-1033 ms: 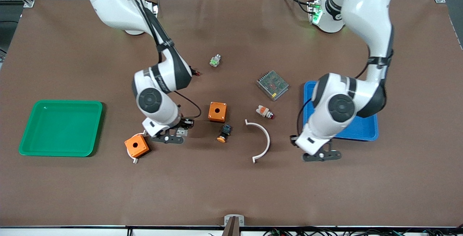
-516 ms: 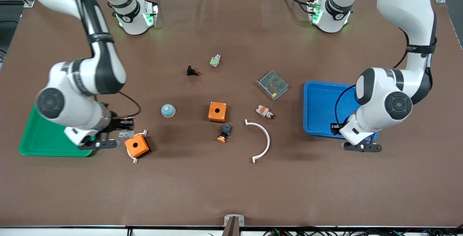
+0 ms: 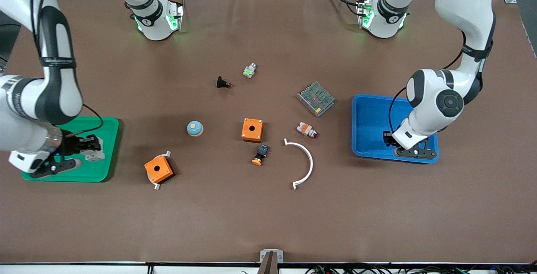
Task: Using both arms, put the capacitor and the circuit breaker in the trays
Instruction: 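Carry the capacitor to the blue tray while the right gripper carries the breaker, then release the capacitor in the blue tray and lift the left gripper away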
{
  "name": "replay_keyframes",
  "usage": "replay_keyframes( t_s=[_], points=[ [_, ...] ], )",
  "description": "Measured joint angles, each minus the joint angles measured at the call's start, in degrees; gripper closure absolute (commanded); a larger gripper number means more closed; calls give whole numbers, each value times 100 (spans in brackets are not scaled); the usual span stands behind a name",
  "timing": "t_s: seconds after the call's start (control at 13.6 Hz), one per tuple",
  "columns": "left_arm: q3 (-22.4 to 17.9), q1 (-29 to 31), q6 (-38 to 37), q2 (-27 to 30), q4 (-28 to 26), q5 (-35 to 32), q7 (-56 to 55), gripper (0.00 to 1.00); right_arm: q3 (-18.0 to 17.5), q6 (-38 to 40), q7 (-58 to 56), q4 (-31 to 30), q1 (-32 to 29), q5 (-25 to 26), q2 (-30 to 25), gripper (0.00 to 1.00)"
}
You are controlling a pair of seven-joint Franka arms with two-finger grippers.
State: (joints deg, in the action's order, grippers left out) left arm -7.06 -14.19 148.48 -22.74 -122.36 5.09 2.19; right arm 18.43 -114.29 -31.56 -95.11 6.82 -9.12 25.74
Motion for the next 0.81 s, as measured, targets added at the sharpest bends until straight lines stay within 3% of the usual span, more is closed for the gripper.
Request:
replay_keyframes(
  t_s=[0.07,0.15,0.22,0.37,0.52,0.66,0.81],
  points=[
    [1,0,234,0,-187,0,0,93,-1,-197,-278,-113,-162,0,10,98],
    [2,0,350,0,-305,0,1,81,-3,-417,-513,-256,-284,0,21,98],
    [2,0,393,1,-358,0,29,58,-4,-649,-727,-423,-383,0,35,98],
    [3,0,414,5,-371,0,191,30,-6,-938,-1018,-663,-519,0,88,98],
    [3,0,439,24,-362,0,238,20,-7,-1029,-1223,-707,-610,0,186,98],
    [3,0,472,62,-281,0,241,0,-7,-1123,-1474,-719,-739,-1,285,98],
    [3,-1,482,163,-104,0,241,0,-8,-1165,-1613,-734,-850,-1,366,98]
  ],
)
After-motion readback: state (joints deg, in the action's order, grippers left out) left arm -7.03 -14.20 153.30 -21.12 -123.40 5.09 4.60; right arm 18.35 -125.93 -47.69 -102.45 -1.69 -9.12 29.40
